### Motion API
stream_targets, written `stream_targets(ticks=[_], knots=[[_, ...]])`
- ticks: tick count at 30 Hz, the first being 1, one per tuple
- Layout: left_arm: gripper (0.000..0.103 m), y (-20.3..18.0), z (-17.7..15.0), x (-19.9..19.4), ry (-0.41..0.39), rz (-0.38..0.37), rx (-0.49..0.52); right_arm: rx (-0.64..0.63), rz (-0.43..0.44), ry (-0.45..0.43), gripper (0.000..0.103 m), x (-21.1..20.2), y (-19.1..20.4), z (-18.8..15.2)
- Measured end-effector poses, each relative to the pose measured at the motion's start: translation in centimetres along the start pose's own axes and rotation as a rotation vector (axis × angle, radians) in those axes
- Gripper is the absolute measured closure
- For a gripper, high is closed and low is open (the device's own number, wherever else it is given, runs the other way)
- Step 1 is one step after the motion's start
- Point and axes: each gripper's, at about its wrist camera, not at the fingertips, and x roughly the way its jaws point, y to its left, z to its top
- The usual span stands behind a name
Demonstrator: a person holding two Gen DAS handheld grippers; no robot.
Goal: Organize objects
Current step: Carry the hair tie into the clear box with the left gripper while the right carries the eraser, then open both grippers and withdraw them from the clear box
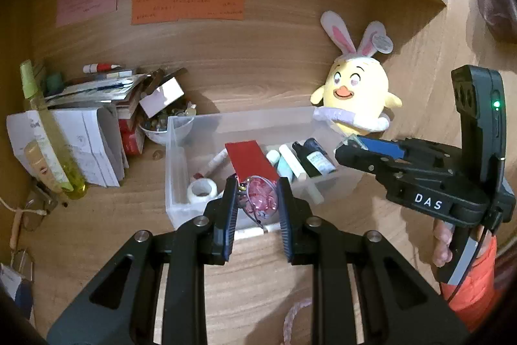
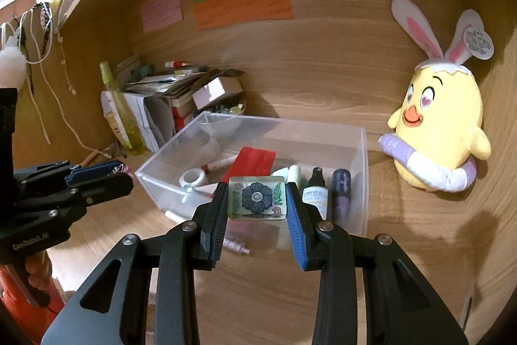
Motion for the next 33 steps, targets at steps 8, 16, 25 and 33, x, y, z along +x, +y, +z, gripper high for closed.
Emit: stream_targets(ticks=[8,16,25,33], knots=[[0.080,0.3,1.7,2.0,-0.002,0.004,-0.013,-0.023,-0.022,0.021,0.072,1.8,-0.5,1.4],[0.080,1.9,2.3,5.7,0.063,0.035,-0.053,-0.006,-0.021,0.071,0.072,4.4,-1.0,1.3],[0.080,2.9,1.9,9.2,0.141,0.029,-0.086,0.020,-0.033,0.146,0.072,6.9,-1.7,0.6],[0.080,3.5,1.7,10.2,0.164,0.018,-0.121,0.025,-0.039,0.175,0.072,7.8,-1.9,0.3]])
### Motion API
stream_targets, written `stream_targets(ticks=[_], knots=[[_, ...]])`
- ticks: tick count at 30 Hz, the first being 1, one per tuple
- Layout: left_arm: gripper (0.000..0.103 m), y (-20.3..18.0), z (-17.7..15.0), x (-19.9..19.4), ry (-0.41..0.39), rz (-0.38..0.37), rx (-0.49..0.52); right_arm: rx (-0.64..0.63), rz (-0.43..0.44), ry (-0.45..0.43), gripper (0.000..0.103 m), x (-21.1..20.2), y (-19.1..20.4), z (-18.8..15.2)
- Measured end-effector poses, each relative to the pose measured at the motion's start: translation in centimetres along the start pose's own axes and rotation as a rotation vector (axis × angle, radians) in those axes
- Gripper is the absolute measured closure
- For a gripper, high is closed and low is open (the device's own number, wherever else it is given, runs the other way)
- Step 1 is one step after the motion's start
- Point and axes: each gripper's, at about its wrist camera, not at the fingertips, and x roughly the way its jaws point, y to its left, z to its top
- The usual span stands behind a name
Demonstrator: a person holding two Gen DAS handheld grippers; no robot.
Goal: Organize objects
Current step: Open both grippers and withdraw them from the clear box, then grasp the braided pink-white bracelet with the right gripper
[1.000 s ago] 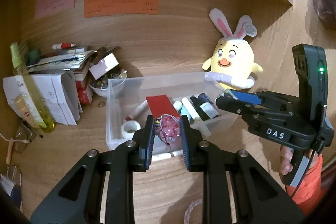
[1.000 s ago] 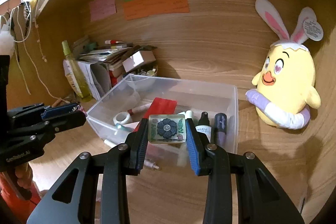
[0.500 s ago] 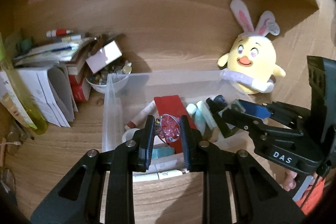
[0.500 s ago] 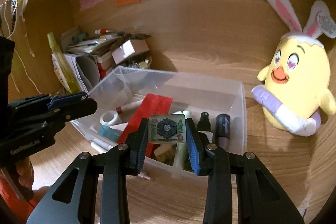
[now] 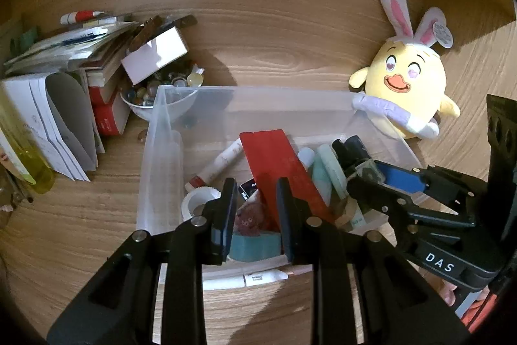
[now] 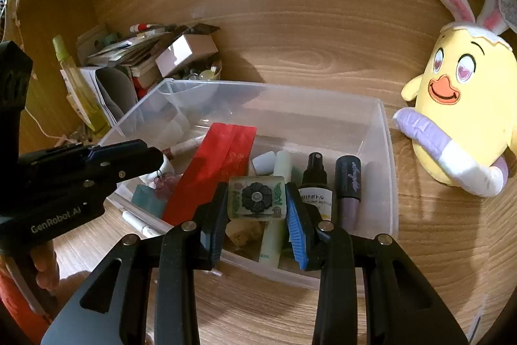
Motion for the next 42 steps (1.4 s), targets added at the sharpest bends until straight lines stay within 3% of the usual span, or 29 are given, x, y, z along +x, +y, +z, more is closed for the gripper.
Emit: stream_targets(ticks=[2,8,10,13,19,25,36,42], knots=[[0.079,0.1,-0.1,-0.1,0.001,-0.007,-0.002,0.002,-0.005,-0.008,0.072,-0.1,0.0,0.0],[0.061,0.0,-0.3,-0.8,-0.010,-0.002,0.000,0.001,-0.010,-0.006,0.070,-0.1,-0.1,0.1],[0.050,-0.1,-0.5,-1.1,-0.018,0.001,-0.004,-0.002,-0.015,-0.009,0.062,-0.3,-0.1,0.1],[0.044,-0.3,-0.8,-1.6,-0.029,0.009,-0.003,-0.010,-0.024,-0.025,0.053,-0.7,0.0,0.1],[0.033,-0.7,-1.5,-2.9,-0.051,0.038,0.020,-0.013,-0.037,-0.042,0.047,-1.3,0.1,0.1],[0.029,-1.1,-2.4,-4.9,-0.088,0.054,0.050,-0.019,-0.036,-0.065,0.033,-2.4,0.2,0.1],[0.017,-1.1,-4.7,-7.2,-0.106,0.062,0.093,-0.024,-0.055,-0.070,0.031,-4.9,0.5,-1.5],[0.016,-0.8,-6.1,-7.3,-0.085,0.070,0.098,-0.025,-0.041,-0.074,0.028,-6.3,1.1,-3.1]])
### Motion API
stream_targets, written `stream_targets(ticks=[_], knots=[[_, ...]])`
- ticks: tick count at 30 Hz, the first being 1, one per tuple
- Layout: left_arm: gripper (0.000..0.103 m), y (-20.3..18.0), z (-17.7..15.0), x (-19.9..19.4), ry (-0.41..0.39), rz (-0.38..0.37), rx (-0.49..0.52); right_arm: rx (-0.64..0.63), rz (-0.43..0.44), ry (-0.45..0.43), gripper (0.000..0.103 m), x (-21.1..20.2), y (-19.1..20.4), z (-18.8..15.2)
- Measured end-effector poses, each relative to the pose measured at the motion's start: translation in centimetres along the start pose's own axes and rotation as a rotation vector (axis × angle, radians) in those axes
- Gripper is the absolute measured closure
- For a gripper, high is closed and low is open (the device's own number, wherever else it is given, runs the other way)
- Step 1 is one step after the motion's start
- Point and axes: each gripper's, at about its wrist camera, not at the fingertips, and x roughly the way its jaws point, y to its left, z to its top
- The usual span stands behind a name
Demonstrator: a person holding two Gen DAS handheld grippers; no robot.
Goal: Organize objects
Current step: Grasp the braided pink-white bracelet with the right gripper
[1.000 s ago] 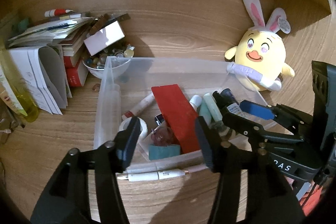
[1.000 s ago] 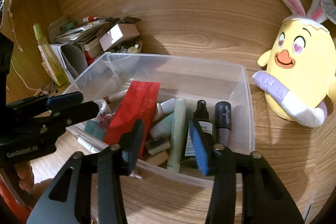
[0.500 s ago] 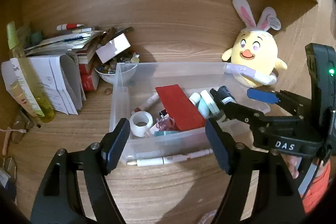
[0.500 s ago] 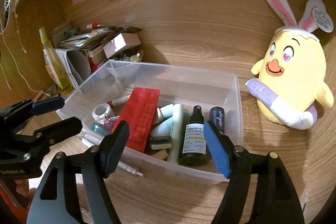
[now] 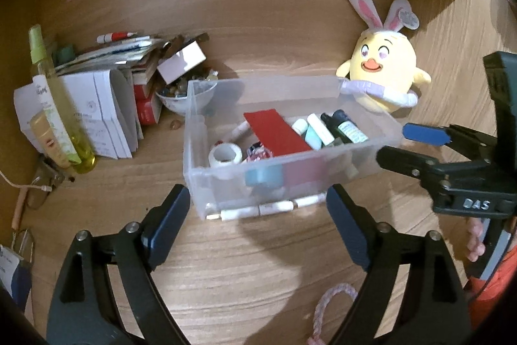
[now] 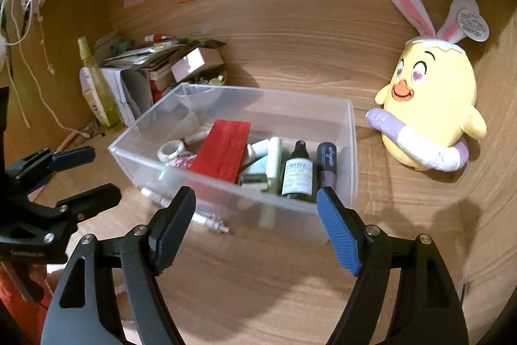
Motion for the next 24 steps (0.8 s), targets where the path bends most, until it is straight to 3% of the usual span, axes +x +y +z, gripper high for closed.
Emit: stream_targets(ticks=[13,17,24], knots=[[0.016,3.6,-4.2,1.4,0.122,0.036,-0.064,-0.008,0.087,0.126,0.027,0.1,4.1,-5.5],[0.016,4.4,-5.1,1.0,0.129,0.038,-0.072,0.014,0.143,0.178,0.027,0.6,5.8,-7.1],[0.016,5.2,-6.2,0.1,0.134,0.032,-0.088,-0.062,0.172,0.220,0.026,0.8,9.4,-8.5]])
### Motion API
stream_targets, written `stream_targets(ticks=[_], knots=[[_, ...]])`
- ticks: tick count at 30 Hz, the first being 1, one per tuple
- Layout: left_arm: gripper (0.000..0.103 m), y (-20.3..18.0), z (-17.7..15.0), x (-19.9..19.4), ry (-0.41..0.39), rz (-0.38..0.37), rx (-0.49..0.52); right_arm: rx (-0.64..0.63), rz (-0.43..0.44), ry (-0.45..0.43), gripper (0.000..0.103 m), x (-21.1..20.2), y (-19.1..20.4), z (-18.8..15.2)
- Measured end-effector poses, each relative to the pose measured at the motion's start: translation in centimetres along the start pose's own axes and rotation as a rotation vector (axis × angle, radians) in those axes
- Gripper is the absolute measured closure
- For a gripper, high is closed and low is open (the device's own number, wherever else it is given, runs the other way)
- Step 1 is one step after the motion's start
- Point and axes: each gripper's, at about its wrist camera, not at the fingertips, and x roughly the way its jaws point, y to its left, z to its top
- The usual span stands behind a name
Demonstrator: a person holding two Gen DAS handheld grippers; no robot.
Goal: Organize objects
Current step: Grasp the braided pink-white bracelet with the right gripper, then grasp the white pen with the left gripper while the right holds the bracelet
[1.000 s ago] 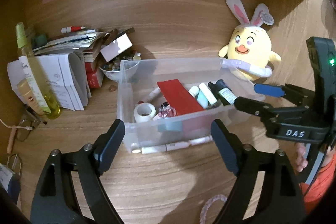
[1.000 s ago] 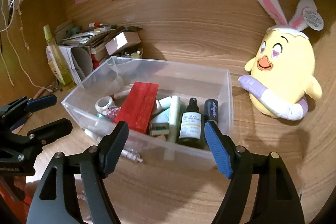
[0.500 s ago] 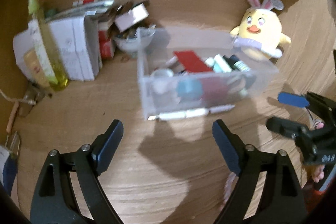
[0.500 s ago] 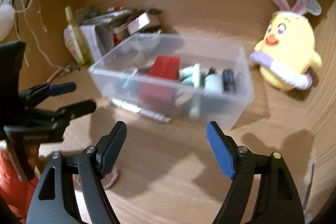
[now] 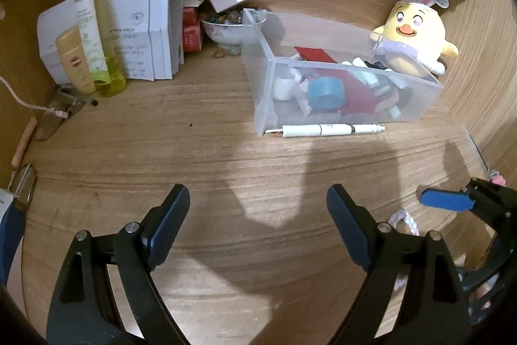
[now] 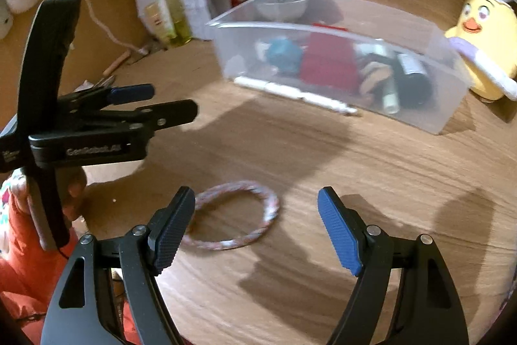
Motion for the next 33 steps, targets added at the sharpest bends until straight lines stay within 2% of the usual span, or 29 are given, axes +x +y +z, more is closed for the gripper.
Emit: stream_targets(ticks=[4,9,11,13,14,16,19,21,26,29,32,33], knots=[[0.016,0.4,-0.4,-0.5,-0.007,0.002,0.001,-0.034,0.008,0.028,0.020,0.9,1.6,-0.7],[0.016,0.3,-0.2,-0.3,0.009,-0.024,-0.009,-0.099,-0.064,0.002,0.020,1.3,2.7,-1.5],[0.016,0.0,0.3,0.0,0.018,-0.045,-0.005,-0.117,-0.091,-0.009,0.025,1.4,2.8,-1.6],[0.016,-0.7,0.8,0.4,0.029,-0.060,0.010,-0.118,-0.091,-0.022,0.041,1.1,2.7,-1.7],[0.016,-1.1,1.1,0.7,0.032,-0.064,0.024,-0.117,-0.093,-0.026,0.045,0.9,2.5,-1.6],[0.016,-2.2,1.8,1.1,0.033,-0.068,0.065,-0.105,-0.100,-0.031,0.064,0.6,2.0,-1.5],[0.016,-3.6,2.6,2.1,0.047,-0.070,0.122,-0.078,-0.103,-0.037,0.083,0.3,0.9,-1.3],[0.016,-4.7,3.2,2.8,0.060,-0.083,0.164,-0.042,-0.093,-0.040,0.087,0.0,-0.2,-1.2],[0.016,-6.9,4.5,4.2,0.082,-0.110,0.269,0.038,-0.121,-0.062,0.088,-1.0,-3.2,-1.3],[0.016,-7.8,5.3,5.3,0.115,-0.146,0.291,0.089,-0.138,-0.088,0.088,-2.2,-5.3,-1.2],[0.016,-8.6,5.7,6.4,0.133,-0.142,0.305,0.119,-0.148,-0.111,0.088,-3.2,-6.6,-1.0],[0.016,-8.7,5.8,6.8,0.154,-0.165,0.302,0.133,-0.149,-0.121,0.088,-3.6,-7.1,-0.9]])
